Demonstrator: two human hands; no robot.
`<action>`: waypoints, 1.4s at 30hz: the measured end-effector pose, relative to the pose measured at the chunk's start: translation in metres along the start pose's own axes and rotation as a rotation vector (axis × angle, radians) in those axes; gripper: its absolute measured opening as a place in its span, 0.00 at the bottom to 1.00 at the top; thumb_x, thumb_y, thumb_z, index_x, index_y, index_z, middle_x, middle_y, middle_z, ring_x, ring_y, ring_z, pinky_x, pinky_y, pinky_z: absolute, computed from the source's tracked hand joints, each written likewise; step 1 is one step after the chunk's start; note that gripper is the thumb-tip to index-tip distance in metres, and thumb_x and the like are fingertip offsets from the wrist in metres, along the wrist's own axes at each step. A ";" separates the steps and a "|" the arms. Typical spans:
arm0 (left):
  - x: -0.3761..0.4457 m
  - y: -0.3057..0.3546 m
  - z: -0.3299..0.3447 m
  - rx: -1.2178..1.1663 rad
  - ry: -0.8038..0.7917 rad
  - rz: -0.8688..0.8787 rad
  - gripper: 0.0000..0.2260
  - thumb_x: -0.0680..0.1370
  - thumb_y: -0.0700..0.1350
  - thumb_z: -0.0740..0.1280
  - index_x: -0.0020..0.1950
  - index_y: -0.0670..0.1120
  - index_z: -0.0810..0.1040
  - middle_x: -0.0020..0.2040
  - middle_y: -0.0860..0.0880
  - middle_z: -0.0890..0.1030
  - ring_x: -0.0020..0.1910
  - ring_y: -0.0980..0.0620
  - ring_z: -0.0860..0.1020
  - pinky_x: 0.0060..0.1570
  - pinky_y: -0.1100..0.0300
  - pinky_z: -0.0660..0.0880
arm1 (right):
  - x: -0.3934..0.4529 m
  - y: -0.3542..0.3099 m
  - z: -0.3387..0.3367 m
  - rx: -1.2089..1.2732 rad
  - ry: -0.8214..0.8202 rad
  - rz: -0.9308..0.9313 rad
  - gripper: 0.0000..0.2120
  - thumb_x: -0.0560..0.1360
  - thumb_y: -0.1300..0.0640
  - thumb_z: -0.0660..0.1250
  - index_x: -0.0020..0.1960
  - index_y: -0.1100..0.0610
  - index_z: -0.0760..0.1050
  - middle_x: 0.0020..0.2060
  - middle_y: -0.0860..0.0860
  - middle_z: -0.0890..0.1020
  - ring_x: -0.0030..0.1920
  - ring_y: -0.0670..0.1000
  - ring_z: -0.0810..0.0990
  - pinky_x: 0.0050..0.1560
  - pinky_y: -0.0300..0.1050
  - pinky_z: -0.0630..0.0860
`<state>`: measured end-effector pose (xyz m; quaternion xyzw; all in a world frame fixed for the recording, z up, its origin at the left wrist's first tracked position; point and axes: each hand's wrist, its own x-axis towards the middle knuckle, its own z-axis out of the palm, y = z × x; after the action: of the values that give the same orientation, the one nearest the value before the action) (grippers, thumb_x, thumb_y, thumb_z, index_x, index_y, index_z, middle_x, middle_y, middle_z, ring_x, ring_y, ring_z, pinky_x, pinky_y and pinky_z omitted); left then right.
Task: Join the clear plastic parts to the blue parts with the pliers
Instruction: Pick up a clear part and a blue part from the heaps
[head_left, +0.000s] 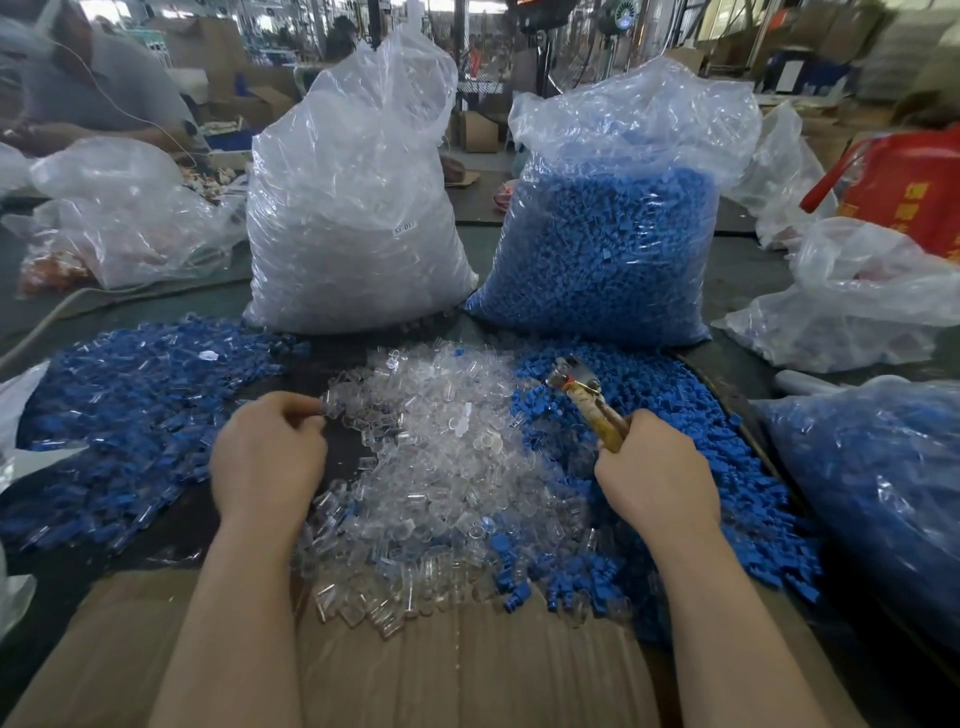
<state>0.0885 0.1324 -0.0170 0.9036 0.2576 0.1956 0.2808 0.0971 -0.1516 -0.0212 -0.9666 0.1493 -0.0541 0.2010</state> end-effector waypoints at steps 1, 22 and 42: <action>-0.002 0.004 0.003 0.010 -0.077 0.023 0.08 0.79 0.45 0.67 0.57 0.51 0.82 0.48 0.48 0.82 0.43 0.47 0.79 0.42 0.56 0.74 | -0.001 0.000 0.001 -0.011 0.002 0.006 0.08 0.77 0.55 0.64 0.43 0.54 0.67 0.34 0.52 0.74 0.32 0.52 0.73 0.27 0.43 0.63; -0.013 0.013 0.024 -0.229 -0.382 0.160 0.05 0.77 0.45 0.71 0.47 0.55 0.76 0.45 0.56 0.80 0.46 0.55 0.79 0.48 0.53 0.78 | 0.001 0.003 0.007 -0.169 -0.037 -0.049 0.06 0.77 0.52 0.65 0.46 0.53 0.69 0.40 0.51 0.73 0.35 0.53 0.73 0.27 0.43 0.62; -0.023 0.045 0.008 -0.765 -0.430 0.067 0.10 0.70 0.39 0.77 0.45 0.55 0.86 0.41 0.54 0.86 0.40 0.60 0.82 0.48 0.63 0.77 | 0.012 0.014 -0.008 0.099 -0.187 -0.084 0.08 0.74 0.50 0.70 0.39 0.51 0.74 0.31 0.51 0.79 0.33 0.52 0.78 0.29 0.43 0.69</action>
<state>0.0901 0.0839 -0.0007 0.7626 0.0731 0.0935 0.6359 0.1036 -0.1700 -0.0190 -0.9618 0.0864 0.0205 0.2591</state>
